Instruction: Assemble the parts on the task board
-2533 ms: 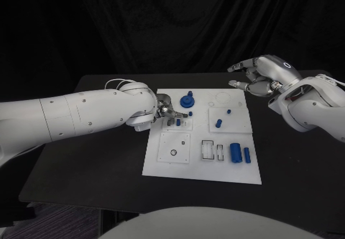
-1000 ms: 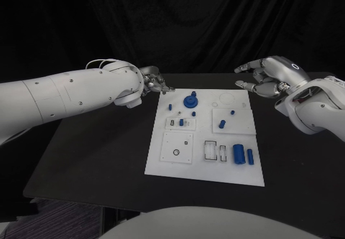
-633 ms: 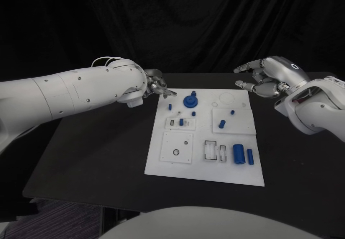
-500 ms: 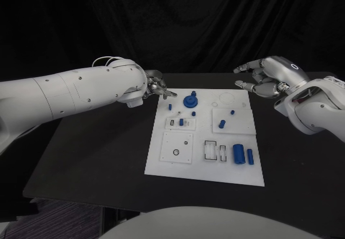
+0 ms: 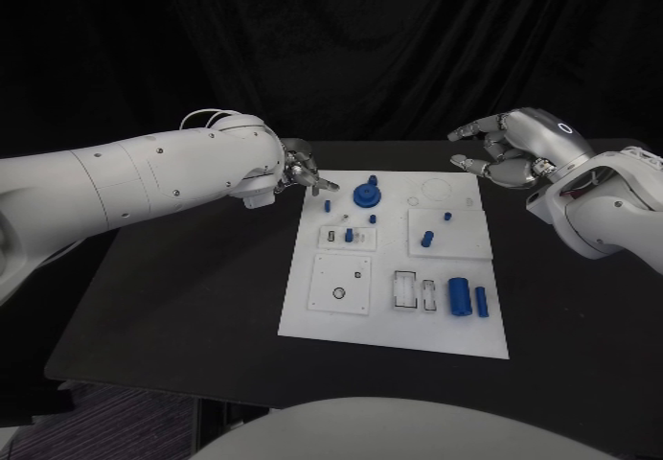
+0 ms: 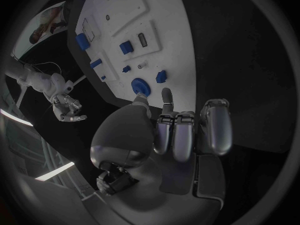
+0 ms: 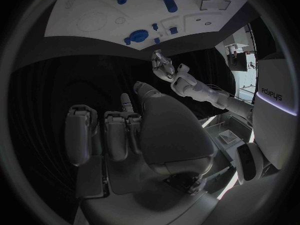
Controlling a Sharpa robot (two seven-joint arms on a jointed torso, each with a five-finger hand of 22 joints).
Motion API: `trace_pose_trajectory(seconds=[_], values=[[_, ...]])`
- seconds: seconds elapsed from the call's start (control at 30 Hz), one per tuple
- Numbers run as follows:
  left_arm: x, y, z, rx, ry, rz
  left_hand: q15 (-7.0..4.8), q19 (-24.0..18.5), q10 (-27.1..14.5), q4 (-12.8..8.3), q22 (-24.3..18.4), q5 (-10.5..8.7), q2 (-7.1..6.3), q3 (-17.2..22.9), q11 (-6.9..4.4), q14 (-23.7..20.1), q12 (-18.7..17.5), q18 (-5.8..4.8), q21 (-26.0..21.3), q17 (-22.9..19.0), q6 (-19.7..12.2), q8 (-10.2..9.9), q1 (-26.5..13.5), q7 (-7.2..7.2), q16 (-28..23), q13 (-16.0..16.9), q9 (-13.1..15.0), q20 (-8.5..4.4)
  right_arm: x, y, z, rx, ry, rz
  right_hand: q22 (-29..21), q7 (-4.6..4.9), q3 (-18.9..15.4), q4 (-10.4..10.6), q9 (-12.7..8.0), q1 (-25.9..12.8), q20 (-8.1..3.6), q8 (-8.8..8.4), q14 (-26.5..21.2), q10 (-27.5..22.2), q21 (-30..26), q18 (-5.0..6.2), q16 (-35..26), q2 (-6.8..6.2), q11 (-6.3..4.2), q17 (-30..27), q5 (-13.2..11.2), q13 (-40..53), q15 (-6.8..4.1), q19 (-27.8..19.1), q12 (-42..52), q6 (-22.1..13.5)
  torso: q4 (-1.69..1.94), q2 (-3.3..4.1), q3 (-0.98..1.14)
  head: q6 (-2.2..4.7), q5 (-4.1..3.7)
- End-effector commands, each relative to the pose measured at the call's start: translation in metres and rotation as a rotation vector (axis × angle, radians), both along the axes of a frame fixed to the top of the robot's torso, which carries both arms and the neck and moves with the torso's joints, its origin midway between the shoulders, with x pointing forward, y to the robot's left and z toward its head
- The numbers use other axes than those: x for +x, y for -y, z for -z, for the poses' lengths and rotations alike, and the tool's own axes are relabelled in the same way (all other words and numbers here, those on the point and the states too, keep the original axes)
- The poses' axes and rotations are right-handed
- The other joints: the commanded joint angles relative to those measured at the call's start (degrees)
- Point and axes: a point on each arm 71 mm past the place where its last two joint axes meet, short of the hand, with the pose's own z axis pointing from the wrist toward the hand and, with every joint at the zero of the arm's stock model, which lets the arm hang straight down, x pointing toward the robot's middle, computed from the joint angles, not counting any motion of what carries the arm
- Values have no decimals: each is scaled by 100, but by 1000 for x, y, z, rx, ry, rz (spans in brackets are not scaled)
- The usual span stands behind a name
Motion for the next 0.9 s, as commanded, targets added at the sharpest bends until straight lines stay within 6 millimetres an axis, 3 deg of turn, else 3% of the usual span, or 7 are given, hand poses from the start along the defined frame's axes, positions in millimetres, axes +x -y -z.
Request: trace_pose_trajectory(seconds=[0.03, 0.57, 0.9], values=[[-1, 2, 4, 12, -24, 10, 42, -12, 607, -5, 278, 80, 67, -3, 31, 616, -25, -81, -20, 1509, -15, -49, -1, 37, 15, 1505, -18, 27, 0, 0, -1, 1, 3, -1, 1243, -2, 36, -9, -9, 32, 30, -22, 547, 587, -11, 18, -23, 10, 35, 1288, 11, 1506, 38, 249, 15, 30, 0, -1, 4, -1, -5], [-1, 4, 11, 11, -35, 12, 60, -31, 607, -16, 284, 569, 73, 73, 52, 616, -25, -74, -63, 1509, -11, -245, 225, 61, 15, 1505, -157, 45, -1, 0, -1, 0, 2, -1, 1244, -1, 57, -21, -19, 37, 31, -30, 547, 587, -12, 18, -21, 4, 36, 1291, 67, 1506, 37, 250, 15, 30, -9, 1, -3, -1, 23], [-1, 5, 15, 13, -47, 18, 68, -57, 607, -14, 261, 692, 71, 106, 60, 616, -25, -64, -106, 1509, -14, -321, 293, 72, 15, 1505, -212, 51, -1, 0, 0, 0, 1, -1, 1244, -1, 68, -28, -24, 41, 31, -34, 547, 587, -11, 18, -21, 1, 36, 1290, 94, 1506, 37, 250, 15, 31, -7, -6, 3, -1, 17]])
